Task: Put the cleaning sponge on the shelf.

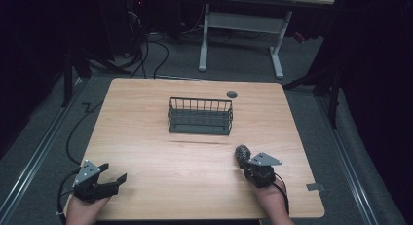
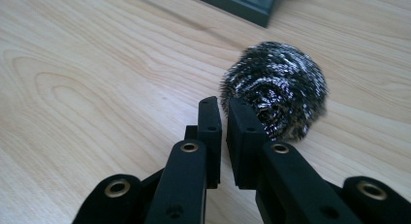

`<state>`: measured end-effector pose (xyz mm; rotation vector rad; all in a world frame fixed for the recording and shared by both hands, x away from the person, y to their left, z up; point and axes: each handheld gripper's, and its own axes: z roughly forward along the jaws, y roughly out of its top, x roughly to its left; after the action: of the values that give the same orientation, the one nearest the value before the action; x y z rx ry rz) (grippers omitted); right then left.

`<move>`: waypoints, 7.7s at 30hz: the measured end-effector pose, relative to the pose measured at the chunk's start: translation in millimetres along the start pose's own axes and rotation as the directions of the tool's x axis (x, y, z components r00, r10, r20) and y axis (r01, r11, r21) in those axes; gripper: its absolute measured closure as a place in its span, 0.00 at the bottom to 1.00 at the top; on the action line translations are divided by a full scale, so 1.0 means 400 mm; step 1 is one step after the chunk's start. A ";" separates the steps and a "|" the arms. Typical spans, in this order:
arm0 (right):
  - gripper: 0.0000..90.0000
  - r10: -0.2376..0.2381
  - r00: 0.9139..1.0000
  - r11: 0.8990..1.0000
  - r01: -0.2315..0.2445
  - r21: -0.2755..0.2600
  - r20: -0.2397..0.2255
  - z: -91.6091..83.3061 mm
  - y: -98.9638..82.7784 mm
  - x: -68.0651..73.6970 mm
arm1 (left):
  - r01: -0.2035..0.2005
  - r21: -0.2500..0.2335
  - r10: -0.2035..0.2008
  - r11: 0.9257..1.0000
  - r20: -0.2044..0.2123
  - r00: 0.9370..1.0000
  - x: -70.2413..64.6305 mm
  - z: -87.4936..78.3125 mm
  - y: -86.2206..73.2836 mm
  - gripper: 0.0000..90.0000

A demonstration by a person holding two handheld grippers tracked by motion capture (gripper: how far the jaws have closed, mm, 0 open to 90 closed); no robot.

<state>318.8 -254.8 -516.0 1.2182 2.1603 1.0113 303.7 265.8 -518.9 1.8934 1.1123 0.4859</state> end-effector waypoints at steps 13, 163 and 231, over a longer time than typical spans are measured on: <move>0.79 0.068 0.997 0.997 -0.067 -0.030 0.022 -0.050 -0.034 -0.044 | -0.021 -0.013 0.021 1.000 0.020 1.000 -0.015 0.026 0.020 0.21; 0.44 0.029 1.000 0.996 -0.029 -0.087 0.004 0.103 0.392 0.006 | -0.056 -0.001 0.056 0.998 0.111 0.992 -0.033 0.065 0.031 0.20; 0.36 0.027 0.999 0.994 -0.029 -0.104 -0.018 0.077 0.294 0.012 | -0.072 0.016 0.069 0.997 0.121 0.990 -0.039 0.076 0.030 0.20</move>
<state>399.6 -199.3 -443.6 1.1983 2.0804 1.1348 322.4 235.2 -524.4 1.9582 0.9775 0.3952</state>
